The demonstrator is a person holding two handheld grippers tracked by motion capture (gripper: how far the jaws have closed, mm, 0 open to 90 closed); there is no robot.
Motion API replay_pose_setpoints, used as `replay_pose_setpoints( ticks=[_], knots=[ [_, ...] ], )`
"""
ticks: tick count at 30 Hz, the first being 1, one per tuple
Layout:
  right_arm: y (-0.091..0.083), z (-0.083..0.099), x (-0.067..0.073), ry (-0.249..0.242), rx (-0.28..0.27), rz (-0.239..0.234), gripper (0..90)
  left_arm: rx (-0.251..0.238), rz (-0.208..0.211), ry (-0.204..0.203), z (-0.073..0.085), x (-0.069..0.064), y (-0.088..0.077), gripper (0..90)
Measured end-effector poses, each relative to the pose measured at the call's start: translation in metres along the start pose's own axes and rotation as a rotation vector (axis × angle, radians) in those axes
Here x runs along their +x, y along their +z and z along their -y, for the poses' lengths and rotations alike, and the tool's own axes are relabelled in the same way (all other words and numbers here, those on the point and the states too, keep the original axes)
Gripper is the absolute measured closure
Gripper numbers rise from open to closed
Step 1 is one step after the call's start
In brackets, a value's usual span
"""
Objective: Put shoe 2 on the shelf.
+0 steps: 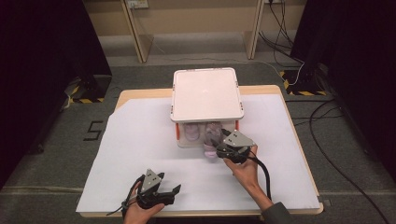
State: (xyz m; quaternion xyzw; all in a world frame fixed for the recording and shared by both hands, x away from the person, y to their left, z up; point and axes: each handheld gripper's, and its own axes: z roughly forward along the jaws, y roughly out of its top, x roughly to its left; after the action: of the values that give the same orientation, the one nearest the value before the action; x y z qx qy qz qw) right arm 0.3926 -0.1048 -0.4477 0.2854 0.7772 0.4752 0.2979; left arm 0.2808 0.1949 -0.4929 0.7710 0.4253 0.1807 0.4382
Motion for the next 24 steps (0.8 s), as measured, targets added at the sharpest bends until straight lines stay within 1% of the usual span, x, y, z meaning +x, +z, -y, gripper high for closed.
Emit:
replay_pose_setpoints(
  ticks=[3,4,6,7,9,10,11,13,14,16,20,22,24],
  knots=[
    [-0.006,0.007,0.006,0.034,0.027,-0.004,37.2,-0.001,0.001,0.003,0.000,-0.001,0.000,20.4],
    [-0.006,0.009,0.008,0.034,0.038,-0.014,37.5,-0.002,0.002,0.004,-0.001,-0.001,0.000,20.4],
    [-0.007,0.013,0.012,0.031,0.060,-0.027,37.0,-0.005,0.003,0.002,-0.001,-0.001,0.000,20.4],
    [-0.007,0.015,0.014,0.023,0.071,-0.027,36.3,-0.004,0.004,0.002,-0.001,-0.001,0.000,20.3],
    [-0.005,0.019,0.017,0.024,0.099,-0.030,34.0,0.001,0.005,0.005,-0.001,-0.001,0.000,20.4],
    [-0.005,0.021,0.018,0.022,0.110,-0.031,33.8,0.000,0.004,0.004,-0.001,-0.001,0.000,20.4],
    [-0.004,0.022,0.020,0.031,0.115,-0.029,33.8,0.001,0.004,0.003,-0.001,-0.001,0.000,20.4],
    [-0.002,0.025,0.023,0.021,0.136,-0.033,33.5,-0.002,0.004,0.002,-0.001,-0.001,0.000,20.4],
    [-0.001,0.026,0.023,0.008,0.137,-0.034,33.1,-0.004,0.005,0.002,-0.001,-0.001,0.000,20.4],
    [0.001,0.028,0.026,0.015,0.154,-0.032,32.1,-0.003,0.004,0.002,-0.001,-0.001,0.000,20.4],
    [0.004,0.031,0.028,0.006,0.180,-0.028,31.0,0.002,0.007,0.004,-0.001,-0.001,0.000,20.4],
    [0.006,0.032,0.029,-0.004,0.189,-0.017,31.1,0.001,0.006,0.006,-0.001,-0.001,0.000,20.4],
    [0.007,0.032,0.030,-0.009,0.196,-0.019,30.8,0.003,0.006,0.004,0.000,-0.001,0.001,20.4]
  ],
)
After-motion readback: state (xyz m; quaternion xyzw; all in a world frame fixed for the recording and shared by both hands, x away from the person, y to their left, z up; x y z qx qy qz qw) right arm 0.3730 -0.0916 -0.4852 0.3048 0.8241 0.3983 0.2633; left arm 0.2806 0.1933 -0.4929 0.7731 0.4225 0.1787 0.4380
